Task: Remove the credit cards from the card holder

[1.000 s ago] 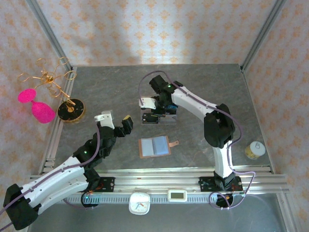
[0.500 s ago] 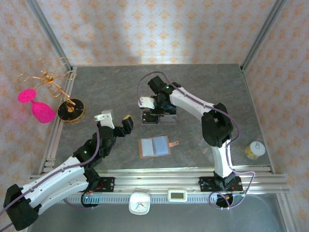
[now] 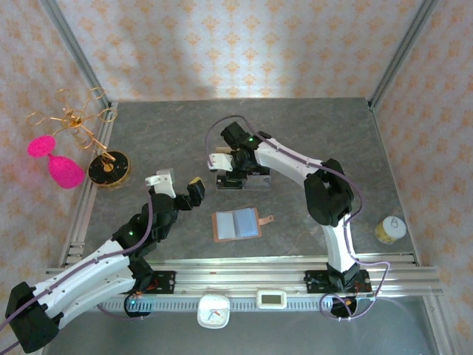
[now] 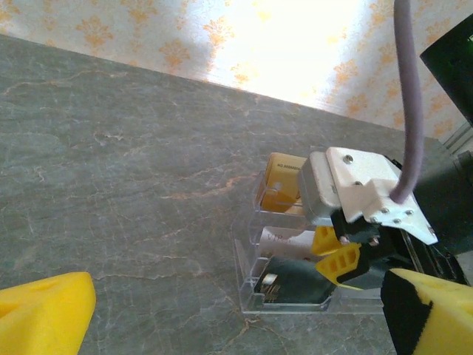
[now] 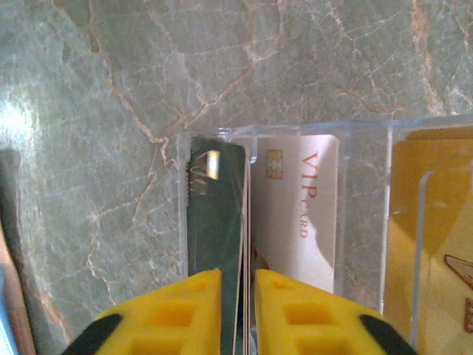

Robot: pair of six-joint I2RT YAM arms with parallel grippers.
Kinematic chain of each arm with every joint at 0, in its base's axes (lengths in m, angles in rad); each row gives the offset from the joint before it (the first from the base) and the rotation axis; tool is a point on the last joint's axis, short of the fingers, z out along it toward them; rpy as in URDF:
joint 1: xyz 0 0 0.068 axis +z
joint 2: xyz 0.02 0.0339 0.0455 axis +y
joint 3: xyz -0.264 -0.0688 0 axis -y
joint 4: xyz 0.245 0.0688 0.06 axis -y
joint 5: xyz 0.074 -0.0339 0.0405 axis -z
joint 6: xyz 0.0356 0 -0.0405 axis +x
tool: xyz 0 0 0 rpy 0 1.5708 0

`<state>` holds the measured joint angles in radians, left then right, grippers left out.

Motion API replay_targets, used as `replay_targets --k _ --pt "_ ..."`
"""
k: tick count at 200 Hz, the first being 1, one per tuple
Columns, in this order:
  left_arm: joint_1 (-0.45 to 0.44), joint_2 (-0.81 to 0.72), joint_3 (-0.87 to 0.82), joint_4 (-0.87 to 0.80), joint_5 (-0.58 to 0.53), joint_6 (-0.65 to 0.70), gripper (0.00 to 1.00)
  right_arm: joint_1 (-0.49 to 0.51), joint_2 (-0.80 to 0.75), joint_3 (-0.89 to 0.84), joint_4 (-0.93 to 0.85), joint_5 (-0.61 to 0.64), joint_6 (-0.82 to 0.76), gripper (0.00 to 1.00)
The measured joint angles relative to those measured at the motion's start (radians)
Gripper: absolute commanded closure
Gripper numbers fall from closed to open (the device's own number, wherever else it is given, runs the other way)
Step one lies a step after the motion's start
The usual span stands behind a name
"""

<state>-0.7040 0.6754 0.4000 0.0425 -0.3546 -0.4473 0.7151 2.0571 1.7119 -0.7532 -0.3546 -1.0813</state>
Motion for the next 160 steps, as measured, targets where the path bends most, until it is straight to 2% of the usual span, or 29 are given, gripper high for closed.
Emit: replay_targets --k 23,61,87,101,128,160 --pt "0.0 -0.011 -0.011 0.006 0.007 -0.007 0.01 0.001 0.0 0.0 0.008 -0.002 0.017 0.68" --pt "0.0 -0.033 -0.04 0.023 0.014 -0.034 0.01 0.014 0.0 0.025 0.007 -0.018 0.063 0.67" --pt "0.0 -0.064 -0.063 0.032 0.019 -0.069 0.01 0.029 -0.015 0.053 0.033 -0.07 0.154 0.66" --pt "0.0 -0.084 -0.08 0.035 0.028 -0.093 0.01 0.037 -0.05 0.027 0.097 -0.103 0.239 0.66" --pt "0.0 -0.119 -0.116 0.033 0.044 -0.149 0.01 0.058 -0.185 -0.137 0.298 -0.125 0.476 0.66" --pt "0.0 -0.138 -0.162 0.023 0.107 -0.206 0.04 0.095 -0.336 -0.366 0.488 -0.055 0.774 0.65"
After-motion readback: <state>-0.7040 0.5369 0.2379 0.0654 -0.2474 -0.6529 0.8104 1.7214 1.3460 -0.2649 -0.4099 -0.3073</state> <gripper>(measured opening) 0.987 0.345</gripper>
